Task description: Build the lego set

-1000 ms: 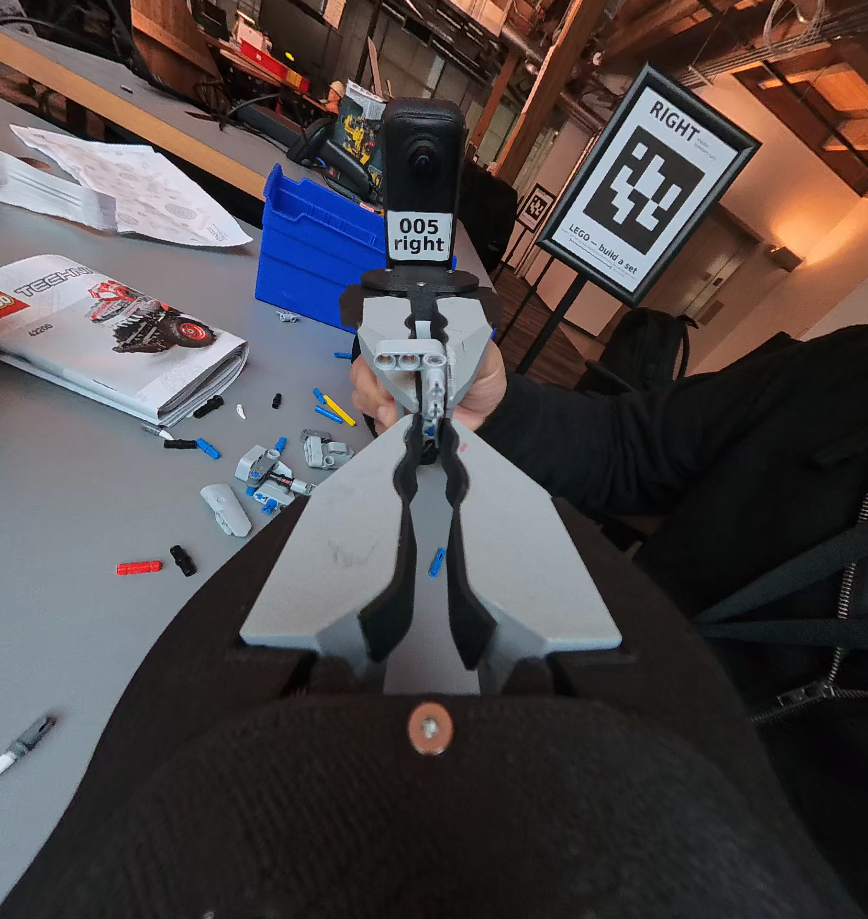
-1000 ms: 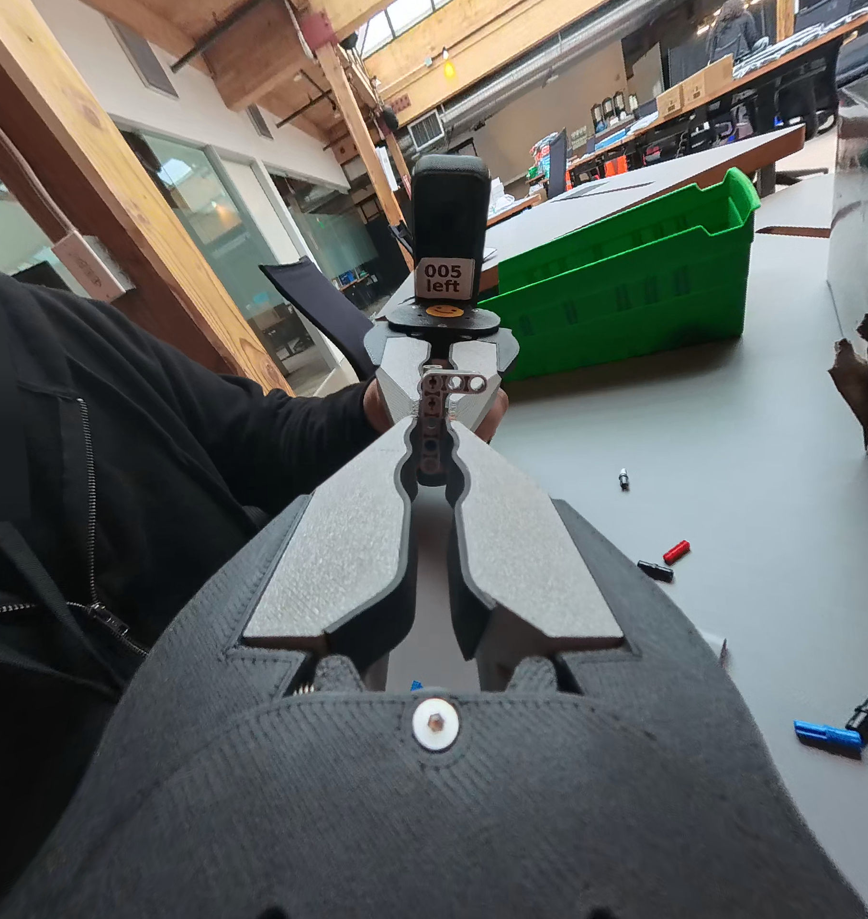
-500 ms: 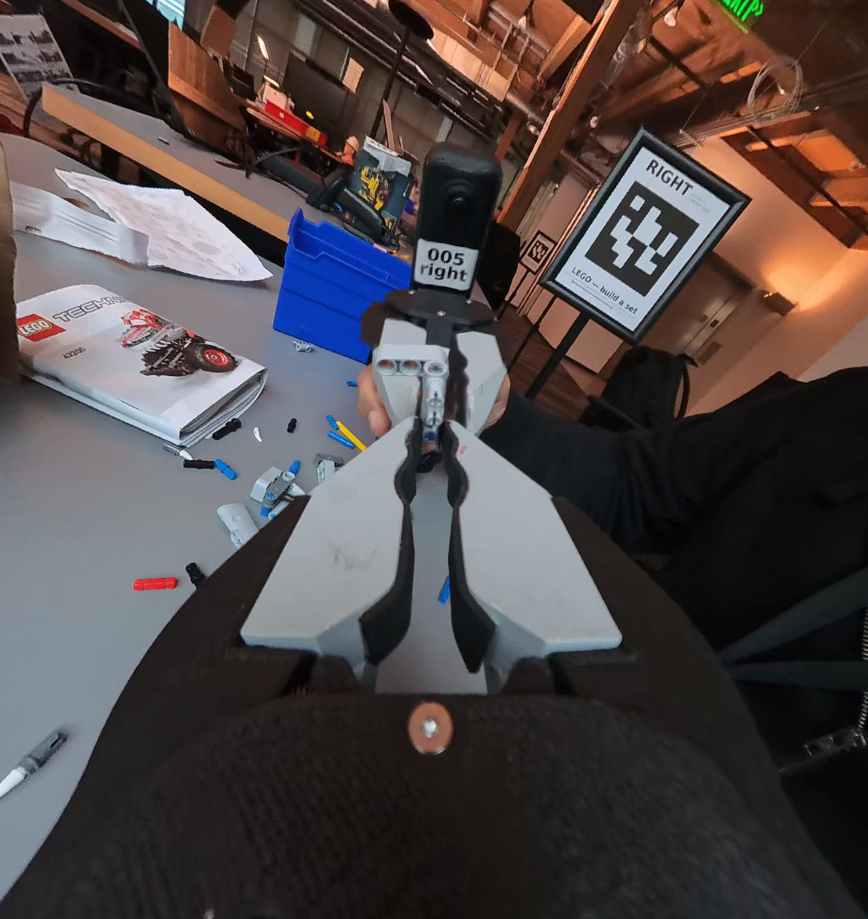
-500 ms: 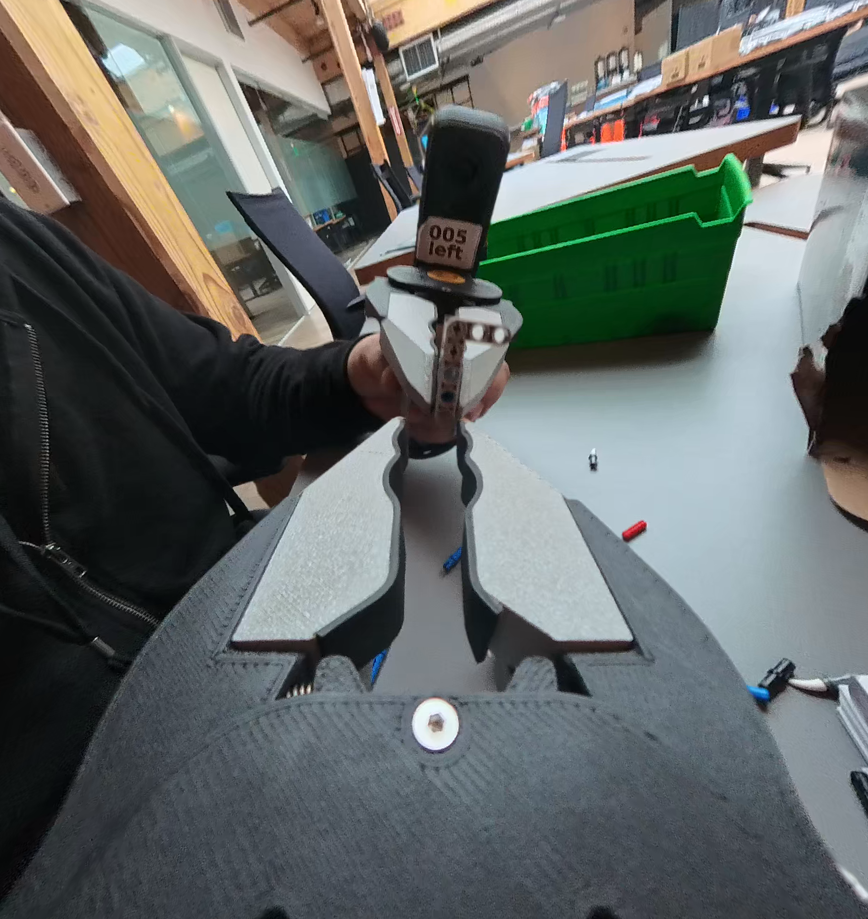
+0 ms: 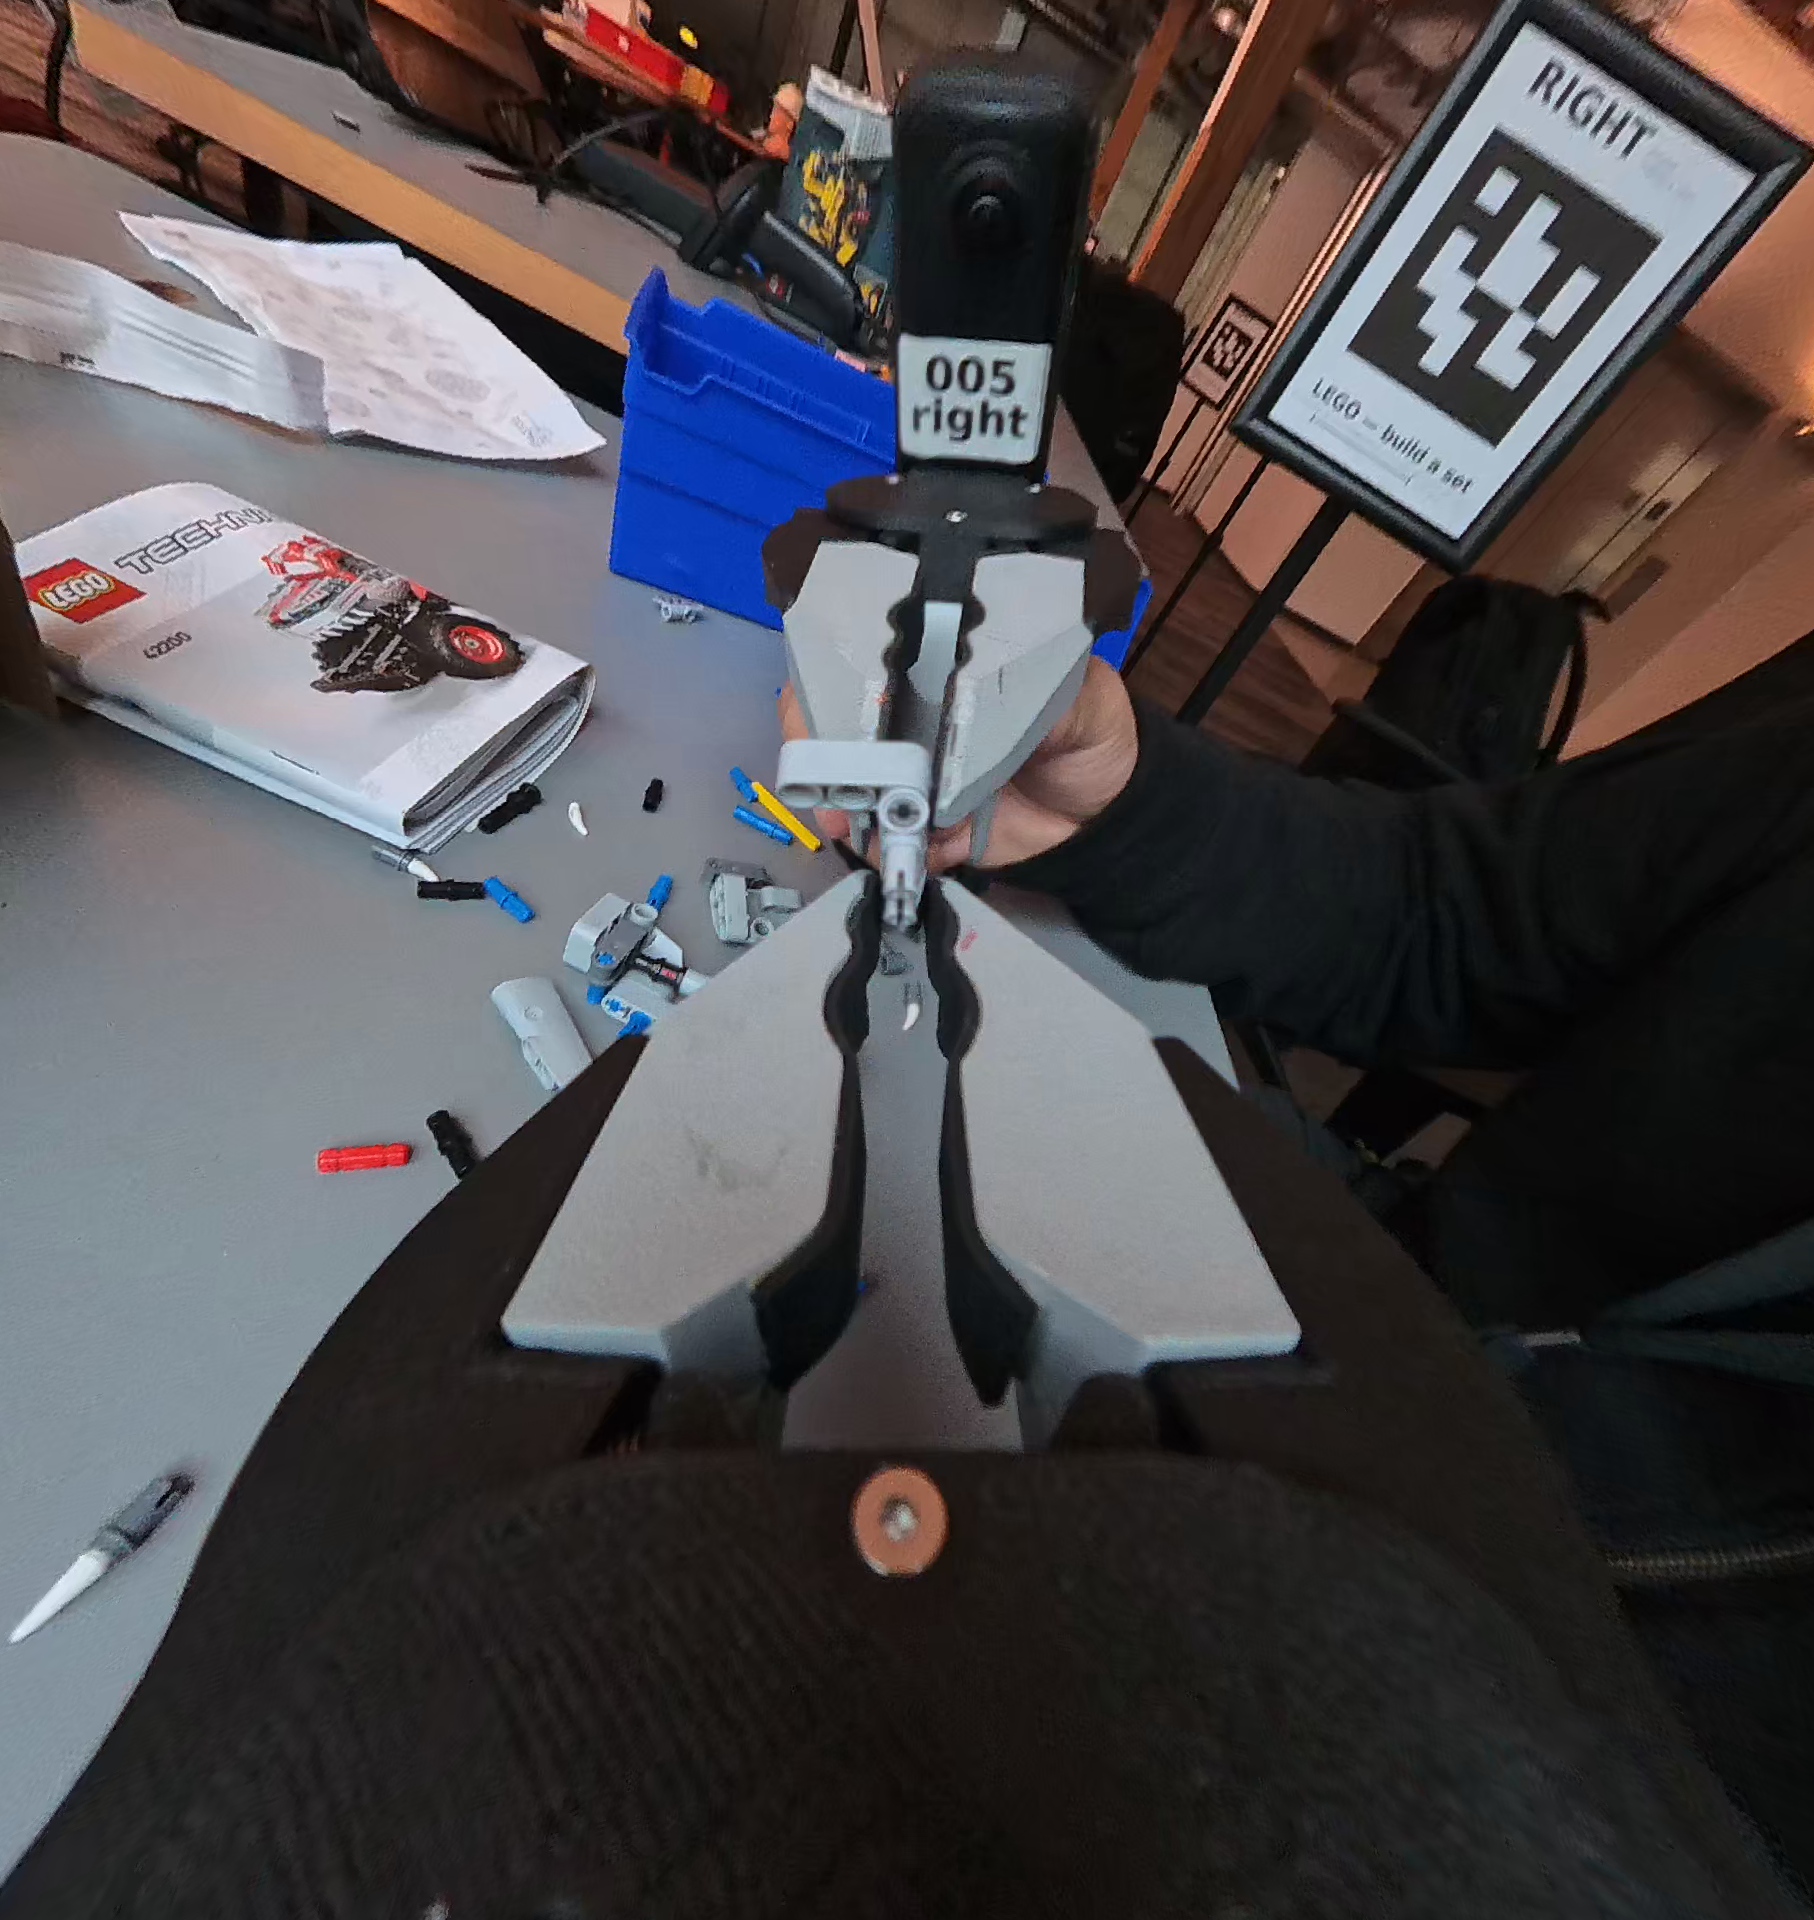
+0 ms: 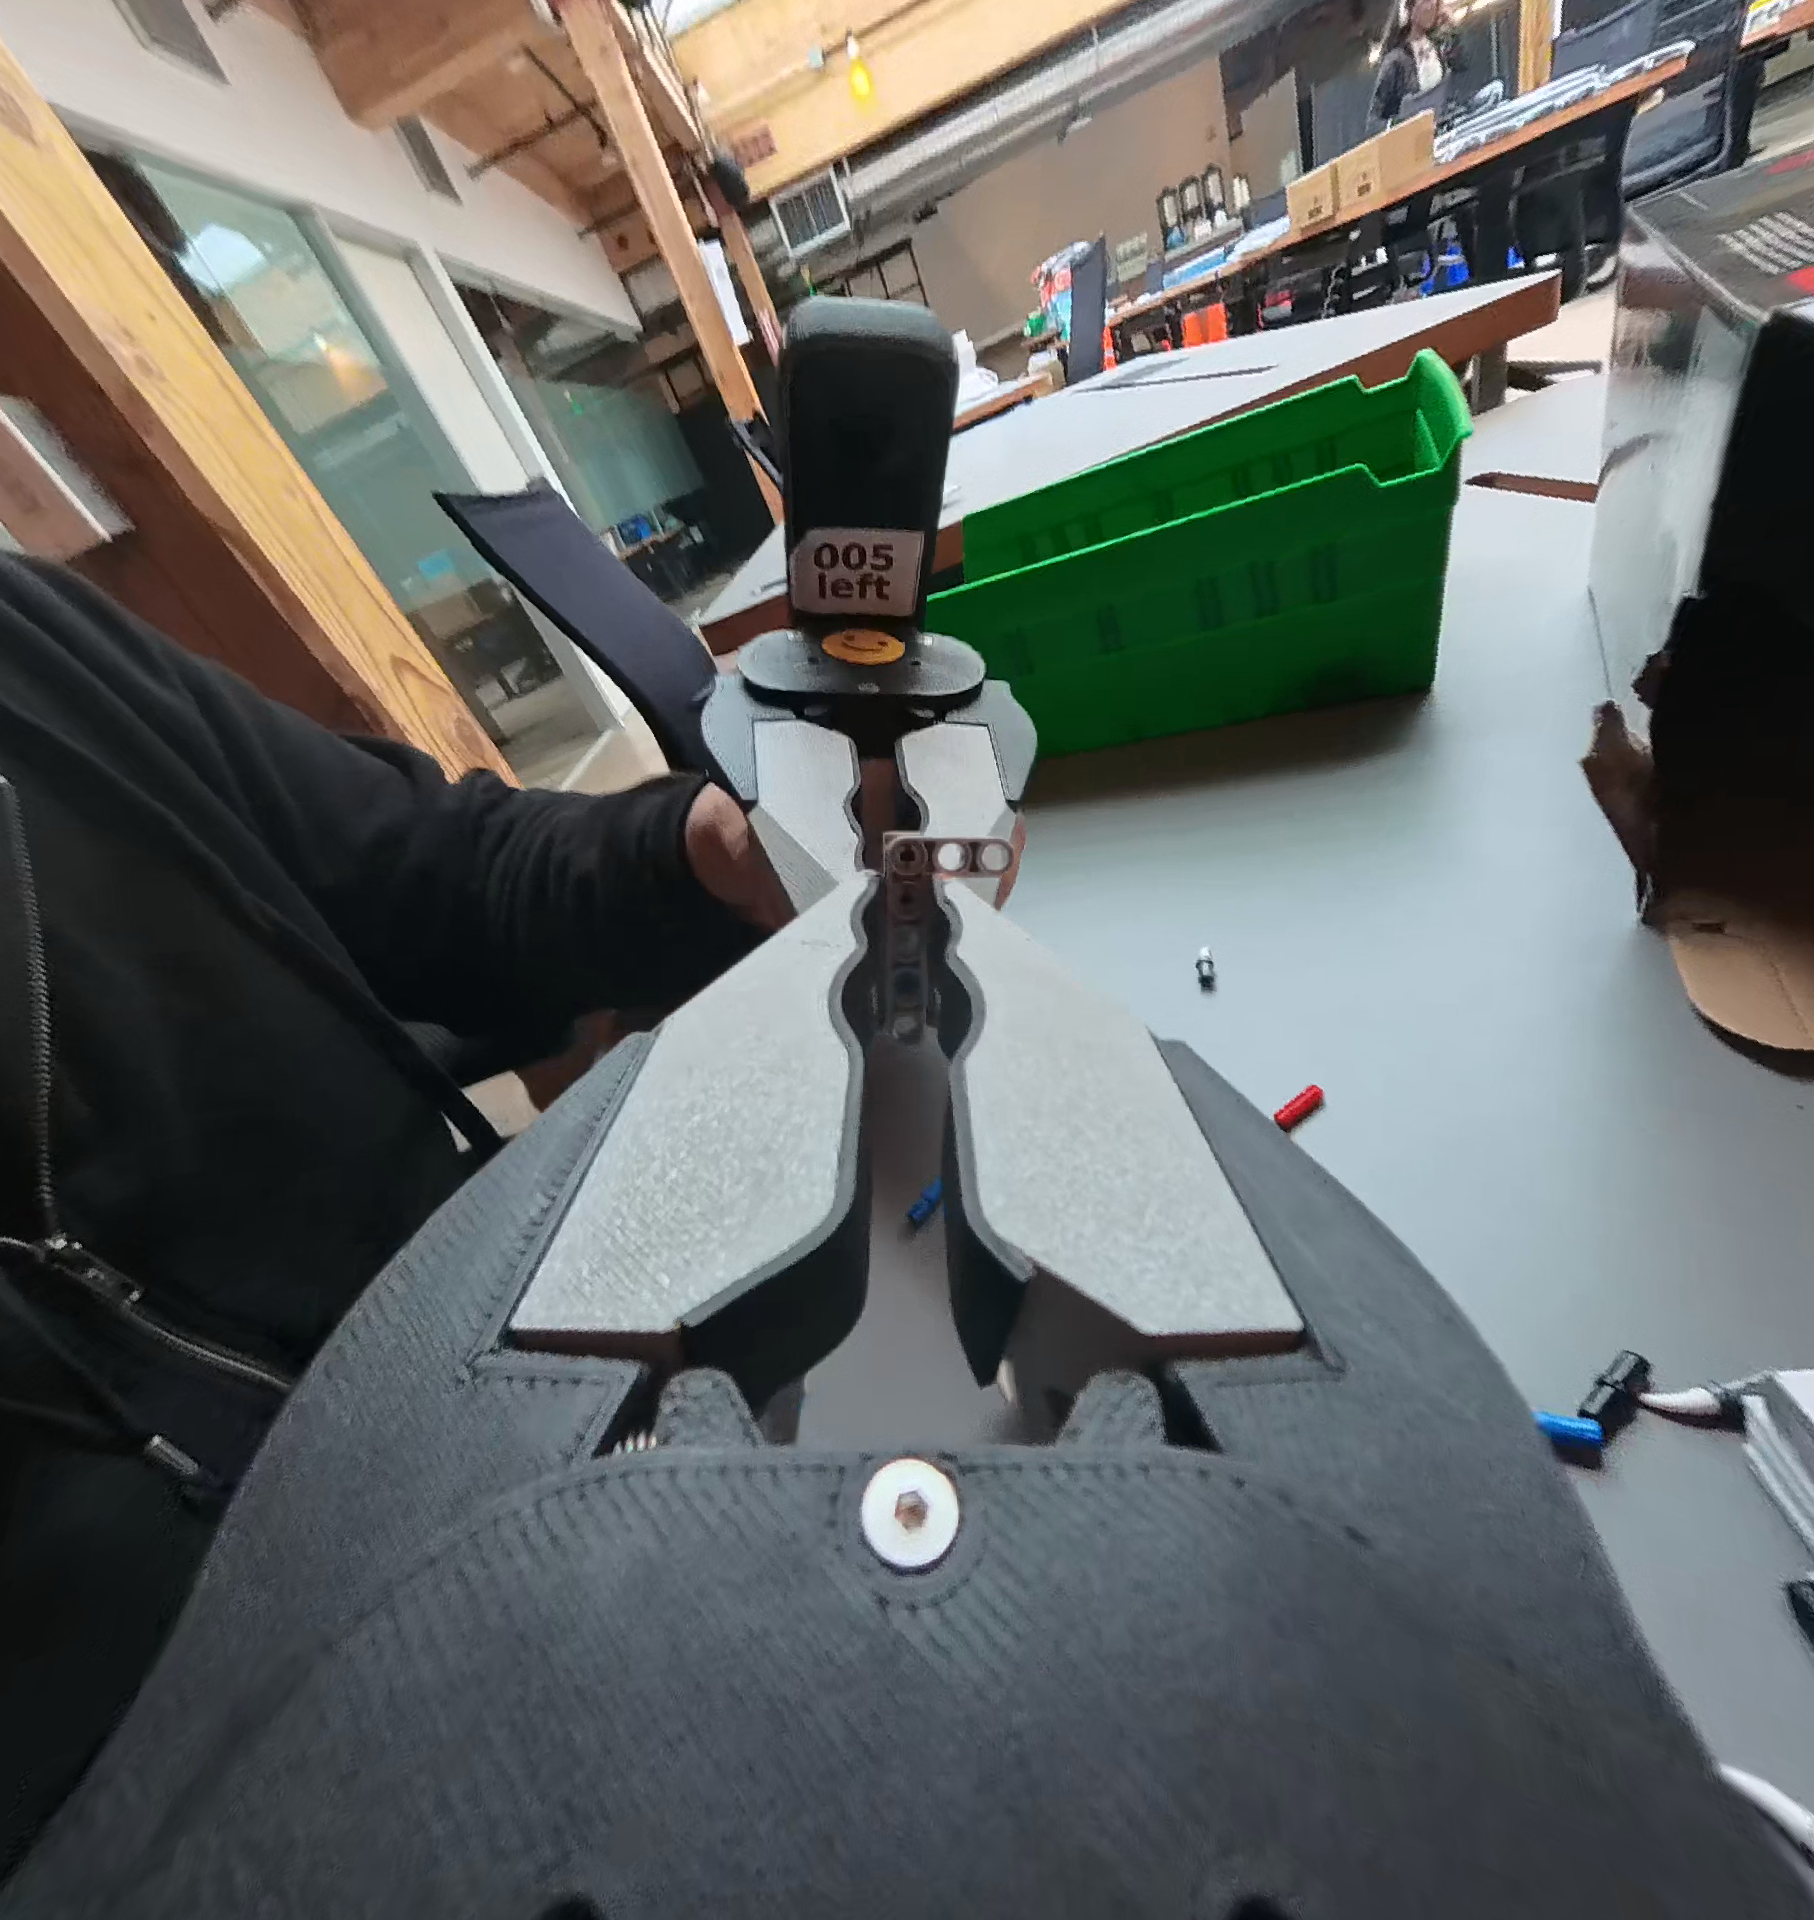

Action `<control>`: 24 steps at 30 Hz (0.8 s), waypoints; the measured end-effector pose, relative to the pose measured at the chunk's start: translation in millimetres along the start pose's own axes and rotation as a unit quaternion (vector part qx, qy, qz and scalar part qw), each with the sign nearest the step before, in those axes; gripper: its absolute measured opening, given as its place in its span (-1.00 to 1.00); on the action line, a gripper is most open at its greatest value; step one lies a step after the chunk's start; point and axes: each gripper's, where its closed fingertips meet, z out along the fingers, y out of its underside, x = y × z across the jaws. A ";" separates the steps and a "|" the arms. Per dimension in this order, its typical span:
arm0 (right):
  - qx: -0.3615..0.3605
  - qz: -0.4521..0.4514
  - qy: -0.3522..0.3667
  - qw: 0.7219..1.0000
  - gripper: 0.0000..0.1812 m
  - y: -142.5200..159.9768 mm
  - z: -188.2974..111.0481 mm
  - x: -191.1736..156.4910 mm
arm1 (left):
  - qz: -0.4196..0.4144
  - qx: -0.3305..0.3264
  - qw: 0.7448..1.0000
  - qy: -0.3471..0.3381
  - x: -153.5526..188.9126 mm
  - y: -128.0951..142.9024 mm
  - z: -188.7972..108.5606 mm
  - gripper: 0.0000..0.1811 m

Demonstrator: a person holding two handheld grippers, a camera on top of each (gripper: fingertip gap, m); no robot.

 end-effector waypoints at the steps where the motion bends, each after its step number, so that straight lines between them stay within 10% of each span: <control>1: -0.001 -0.003 0.002 1.000 -0.96 -0.3 -2.0 0.5 | 0.002 -0.005 1.000 0.001 -0.1 0.8 -1.2 -0.93; 7: 0.005 0.011 -0.003 1.000 -0.96 -2.8 -9.3 2.7 | -0.017 0.036 0.999 0.008 -4.0 -17.2 -19.2 -0.72; 24: 0.031 0.141 -0.110 0.983 -0.96 1.4 -1.2 -7.5 | -0.007 0.023 0.999 0.028 8.8 -14.9 -16.8 -0.93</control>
